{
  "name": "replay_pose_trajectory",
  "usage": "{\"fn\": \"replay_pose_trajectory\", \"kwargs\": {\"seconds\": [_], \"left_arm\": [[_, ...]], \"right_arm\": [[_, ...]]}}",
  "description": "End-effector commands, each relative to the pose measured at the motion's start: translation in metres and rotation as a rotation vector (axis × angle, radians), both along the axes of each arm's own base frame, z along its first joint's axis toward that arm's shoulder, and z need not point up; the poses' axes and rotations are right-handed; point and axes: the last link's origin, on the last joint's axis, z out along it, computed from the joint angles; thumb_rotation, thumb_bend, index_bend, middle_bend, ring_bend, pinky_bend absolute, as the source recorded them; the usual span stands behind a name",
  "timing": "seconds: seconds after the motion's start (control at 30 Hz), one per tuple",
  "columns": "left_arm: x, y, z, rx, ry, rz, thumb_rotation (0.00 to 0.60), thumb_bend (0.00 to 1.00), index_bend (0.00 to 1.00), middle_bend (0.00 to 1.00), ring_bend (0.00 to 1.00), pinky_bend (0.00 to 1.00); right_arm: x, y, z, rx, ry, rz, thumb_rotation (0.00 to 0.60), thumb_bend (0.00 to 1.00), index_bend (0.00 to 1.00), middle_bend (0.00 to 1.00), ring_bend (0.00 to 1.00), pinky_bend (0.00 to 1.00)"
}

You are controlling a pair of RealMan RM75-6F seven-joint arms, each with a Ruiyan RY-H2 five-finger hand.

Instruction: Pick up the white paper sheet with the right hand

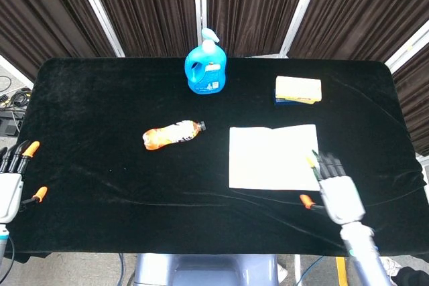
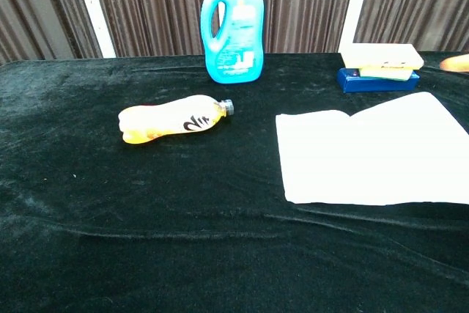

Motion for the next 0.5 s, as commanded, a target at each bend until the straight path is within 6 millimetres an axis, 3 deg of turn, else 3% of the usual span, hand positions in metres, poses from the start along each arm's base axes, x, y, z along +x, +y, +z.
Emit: {"fn": "replay_pose_trajectory", "kwargs": {"seconds": [0.03, 0.2, 0.5], "left_arm": [[-0.001, 0.0, 0.001, 0.002, -0.003, 0.003, 0.6, 0.26, 0.0, 0.0, 0.0, 0.0], [-0.003, 0.0, 0.004, 0.006, -0.015, 0.008, 0.6, 0.26, 0.0, 0.0, 0.0, 0.0], [-0.008, 0.003, 0.009, 0.02, -0.021, 0.036, 0.6, 0.26, 0.0, 0.0, 0.0, 0.0]], "right_arm": [[0.041, -0.013, -0.027, 0.061, -0.042, 0.048, 0.6, 0.2, 0.0, 0.0, 0.0, 0.0], [0.066, -0.023, -0.067, 0.126, -0.057, 0.027, 0.6, 0.2, 0.0, 0.0, 0.0, 0.0], [0.084, -0.028, -0.117, 0.181, -0.066, -0.034, 0.6, 0.2, 0.0, 0.0, 0.0, 0.0]]}}
